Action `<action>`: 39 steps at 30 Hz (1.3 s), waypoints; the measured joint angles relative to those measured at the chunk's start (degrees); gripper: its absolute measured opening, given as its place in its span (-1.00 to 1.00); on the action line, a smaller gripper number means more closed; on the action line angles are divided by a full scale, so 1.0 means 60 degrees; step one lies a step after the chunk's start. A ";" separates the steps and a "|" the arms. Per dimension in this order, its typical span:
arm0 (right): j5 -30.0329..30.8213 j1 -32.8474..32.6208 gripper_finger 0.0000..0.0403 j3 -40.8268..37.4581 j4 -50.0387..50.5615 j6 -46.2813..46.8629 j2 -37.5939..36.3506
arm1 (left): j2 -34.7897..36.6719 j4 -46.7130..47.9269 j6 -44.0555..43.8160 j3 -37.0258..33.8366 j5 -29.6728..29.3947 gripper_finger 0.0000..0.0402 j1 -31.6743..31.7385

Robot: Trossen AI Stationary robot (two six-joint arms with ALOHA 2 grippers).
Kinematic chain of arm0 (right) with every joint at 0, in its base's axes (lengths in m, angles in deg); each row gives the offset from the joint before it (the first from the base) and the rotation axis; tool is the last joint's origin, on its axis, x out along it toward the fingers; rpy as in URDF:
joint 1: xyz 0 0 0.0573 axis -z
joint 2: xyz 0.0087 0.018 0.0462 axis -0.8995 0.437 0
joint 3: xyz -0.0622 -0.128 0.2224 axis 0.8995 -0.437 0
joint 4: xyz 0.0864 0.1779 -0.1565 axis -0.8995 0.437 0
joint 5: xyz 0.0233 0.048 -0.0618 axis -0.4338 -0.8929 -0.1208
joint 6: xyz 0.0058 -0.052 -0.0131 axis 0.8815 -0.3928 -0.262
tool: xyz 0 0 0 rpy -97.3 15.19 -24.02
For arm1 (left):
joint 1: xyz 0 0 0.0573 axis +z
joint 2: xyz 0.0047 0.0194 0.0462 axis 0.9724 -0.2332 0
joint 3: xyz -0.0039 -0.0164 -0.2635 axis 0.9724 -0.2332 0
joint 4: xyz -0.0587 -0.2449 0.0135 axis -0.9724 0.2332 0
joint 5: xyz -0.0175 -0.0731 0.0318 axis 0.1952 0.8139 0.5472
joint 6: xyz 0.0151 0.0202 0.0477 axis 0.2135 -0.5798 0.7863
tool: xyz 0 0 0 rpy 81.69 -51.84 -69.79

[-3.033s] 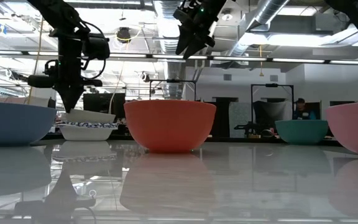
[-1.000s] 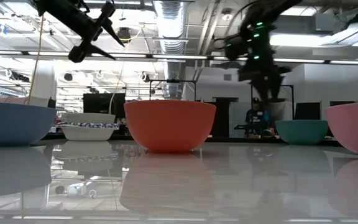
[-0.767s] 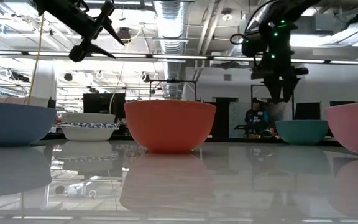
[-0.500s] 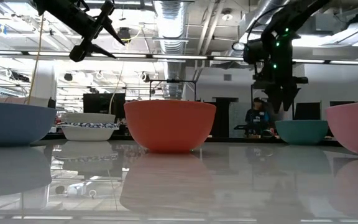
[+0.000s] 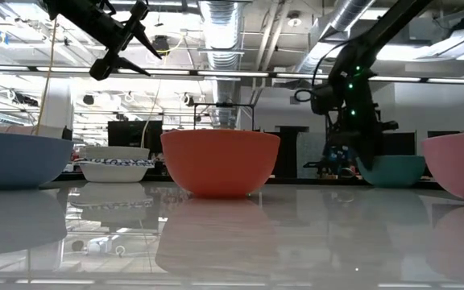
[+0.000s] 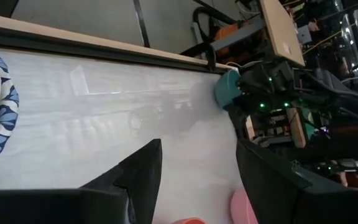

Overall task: Nest bowls inside each other
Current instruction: Stack the green bowl on top of the white bowl

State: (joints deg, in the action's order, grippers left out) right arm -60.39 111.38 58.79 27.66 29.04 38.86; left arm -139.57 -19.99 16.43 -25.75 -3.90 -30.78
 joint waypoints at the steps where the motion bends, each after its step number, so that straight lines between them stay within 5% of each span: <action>1: -0.0084 0.0000 -0.44 0.0000 -0.0006 -0.0004 0.0058 | 0.0000 0.0000 0.0000 0.0000 -0.0005 -0.03 0.0000; 5: -0.0668 -0.0085 -0.90 0.0007 -0.0025 -0.0086 0.0054 | 0.0000 0.0000 0.0039 0.0000 -0.0069 -0.03 0.0000; 16: -0.1401 -0.1963 -0.96 0.1068 0.0280 -0.1990 -0.0798 | 0.0000 -0.0013 0.1711 0.0000 0.0193 -0.03 0.0000; 23: -0.2019 -0.3644 -0.96 0.2713 0.0511 -0.4535 -0.0816 | -0.0004 -0.0044 0.5185 0.0000 0.0495 -0.03 -0.0210; 29: -0.2836 -0.4735 -0.96 0.4008 0.0564 -0.6330 -0.0816 | -0.0046 -0.0413 0.8645 0.0000 -0.0182 -0.03 -0.1222; 39: -0.3822 -0.5359 -0.96 0.4623 0.0445 -0.6722 -0.0794 | -0.0267 -0.2693 1.3095 0.0004 -0.1073 -0.03 -0.3189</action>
State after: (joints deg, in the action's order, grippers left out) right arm -83.32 79.22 86.52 30.33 -11.30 34.10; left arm -141.17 -36.15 95.00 -25.73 -10.34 -49.91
